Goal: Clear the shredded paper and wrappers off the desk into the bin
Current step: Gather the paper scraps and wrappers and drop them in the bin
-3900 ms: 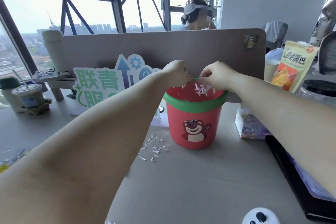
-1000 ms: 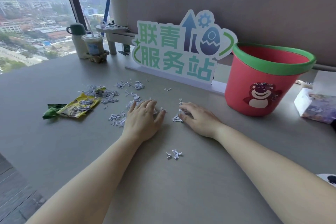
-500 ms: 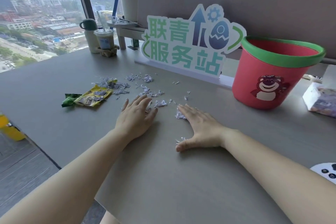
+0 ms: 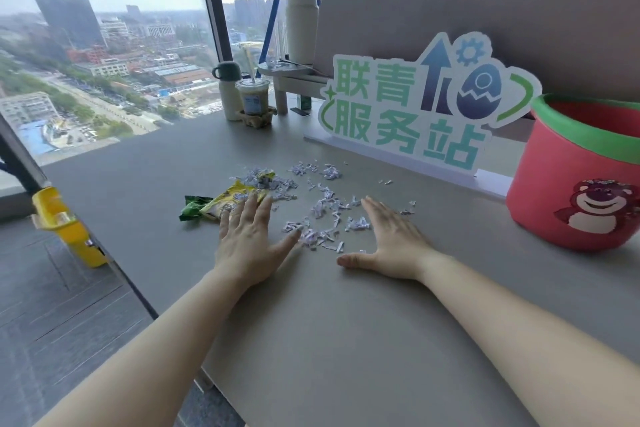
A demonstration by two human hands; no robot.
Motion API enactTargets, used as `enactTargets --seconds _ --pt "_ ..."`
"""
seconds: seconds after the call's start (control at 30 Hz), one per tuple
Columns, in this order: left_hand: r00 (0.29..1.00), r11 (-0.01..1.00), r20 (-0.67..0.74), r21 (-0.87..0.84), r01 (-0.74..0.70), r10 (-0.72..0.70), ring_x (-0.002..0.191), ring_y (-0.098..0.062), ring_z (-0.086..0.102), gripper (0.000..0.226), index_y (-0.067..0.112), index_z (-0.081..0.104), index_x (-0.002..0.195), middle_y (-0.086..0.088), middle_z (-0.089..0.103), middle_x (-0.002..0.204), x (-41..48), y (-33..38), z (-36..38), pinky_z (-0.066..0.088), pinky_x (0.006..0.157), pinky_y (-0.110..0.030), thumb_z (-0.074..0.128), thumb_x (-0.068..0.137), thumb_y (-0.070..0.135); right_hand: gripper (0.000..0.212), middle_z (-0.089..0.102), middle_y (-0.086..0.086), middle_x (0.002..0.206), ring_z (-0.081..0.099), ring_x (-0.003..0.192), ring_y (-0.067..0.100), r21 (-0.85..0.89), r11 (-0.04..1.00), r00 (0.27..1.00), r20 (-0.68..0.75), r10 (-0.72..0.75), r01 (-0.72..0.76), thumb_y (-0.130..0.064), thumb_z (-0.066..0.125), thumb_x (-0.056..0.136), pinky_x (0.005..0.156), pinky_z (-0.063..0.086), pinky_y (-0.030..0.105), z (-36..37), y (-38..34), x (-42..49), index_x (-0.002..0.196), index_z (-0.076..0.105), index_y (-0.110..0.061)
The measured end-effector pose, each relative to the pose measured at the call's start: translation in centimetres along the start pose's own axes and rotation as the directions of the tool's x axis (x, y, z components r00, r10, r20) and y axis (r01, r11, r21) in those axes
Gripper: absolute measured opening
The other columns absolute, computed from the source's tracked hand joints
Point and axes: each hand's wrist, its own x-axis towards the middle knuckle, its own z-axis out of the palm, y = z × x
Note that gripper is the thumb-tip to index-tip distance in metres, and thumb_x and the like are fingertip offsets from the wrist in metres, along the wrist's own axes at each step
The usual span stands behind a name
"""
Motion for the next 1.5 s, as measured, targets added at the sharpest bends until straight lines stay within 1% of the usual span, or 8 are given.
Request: enactTargets --seconds 0.33,0.5,0.57,0.8,1.03,1.17,1.4,1.5 --pt "0.974 0.978 -0.105 0.035 0.205 -0.2 0.146 -0.023 -0.008 0.086 0.033 0.011 0.147 0.0 -0.003 0.159 3.3 -3.7 -0.7 -0.01 0.118 -0.044 0.037 0.077 0.075 0.124 -0.003 -0.008 0.159 0.001 0.147 0.012 -0.014 0.999 0.999 -0.002 -0.037 0.037 -0.088 0.046 0.054 0.12 0.005 0.034 1.5 -3.3 5.4 0.148 -0.002 -0.024" --pt "0.961 0.959 0.0 0.066 0.277 -0.278 0.145 -0.034 -0.001 0.091 0.037 0.011 0.146 -0.003 0.003 0.159 4.8 -4.2 -0.6 -0.002 0.118 -0.051 0.033 0.071 0.083 0.129 -0.001 -0.008 0.159 0.003 0.147 0.012 -0.011 0.999 0.999 -0.021 -0.049 0.049 -0.094 0.037 0.046 0.12 0.006 0.035 2.0 -3.6 7.2 0.148 -0.001 -0.026" --pt "0.97 0.966 0.018 0.095 0.241 -0.243 0.146 -0.031 0.001 0.087 0.037 0.015 0.145 -0.002 0.009 0.159 4.9 -4.0 -0.5 -0.001 0.118 -0.051 0.031 0.072 0.082 0.131 0.002 -0.008 0.159 0.005 0.146 0.011 -0.018 0.998 0.998 -0.028 -0.063 0.062 -0.096 0.032 0.043 0.12 0.006 0.035 2.1 -3.5 7.5 0.148 0.0 -0.025" --pt "0.999 0.979 -0.01 0.197 0.047 -0.046 0.147 -0.018 0.005 0.072 0.038 0.028 0.141 0.011 0.028 0.153 4.1 -3.1 -0.8 -0.014 0.116 -0.048 0.025 0.08 0.075 0.122 0.011 -0.007 0.158 0.013 0.145 0.012 -0.002 0.996 0.994 -0.064 -0.087 0.087 -0.089 0.045 0.052 0.117 0.013 0.032 2.0 -3.7 7.1 0.148 0.007 -0.023" --pt "0.988 0.98 0.032 0.127 -0.151 0.148 0.147 -0.011 -0.003 0.093 0.037 0.018 0.145 0.011 0.013 0.157 3.3 -2.1 -0.5 -0.012 0.118 -0.039 0.012 0.065 0.083 0.124 0.01 -0.007 0.158 0.009 0.146 0.016 0.01 0.997 0.995 -0.058 -0.077 0.077 -0.093 0.041 0.047 0.12 0.01 0.038 1.6 -2.8 7.1 0.147 0.008 -0.028" --pt "0.944 0.944 0.091 0.07 -0.322 0.316 0.146 -0.006 0.004 0.085 0.041 0.017 0.144 0.015 0.015 0.156 3.6 -1.9 -0.4 -0.004 0.12 -0.035 0.015 0.069 0.081 0.11 0.024 -0.006 0.154 0.021 0.142 0.018 -0.015 0.996 0.991 -0.107 -0.086 0.085 -0.087 0.044 0.058 0.115 0.019 0.037 1.8 -2.7 7.5 0.146 0.016 -0.028" --pt "0.935 0.943 0.135 0.01 -0.333 0.329 0.145 -0.01 0.009 0.092 0.044 0.023 0.141 0.016 0.017 0.155 3.4 -1.6 -0.7 0.006 0.12 -0.036 0.025 0.062 0.09 0.072 0.034 -0.003 0.151 0.026 0.14 0.02 0.068 0.992 0.989 -0.108 -0.098 0.106 -0.063 0.043 0.084 0.114 0.02 0.035 1.5 -2.5 7.5 0.143 0.03 -0.025" --pt "0.943 0.951 0.126 -0.016 -0.31 0.31 0.144 -0.011 0.013 0.095 0.044 0.027 0.14 0.016 0.022 0.153 3.0 -1.0 -0.7 0.008 0.119 -0.033 0.028 0.057 0.091 0.068 0.031 -0.003 0.152 0.024 0.141 0.021 0.053 0.991 0.991 -0.063 -0.121 0.125 -0.059 0.045 0.086 0.115 0.018 0.034 1.6 -2.4 7.6 0.143 0.031 -0.025"
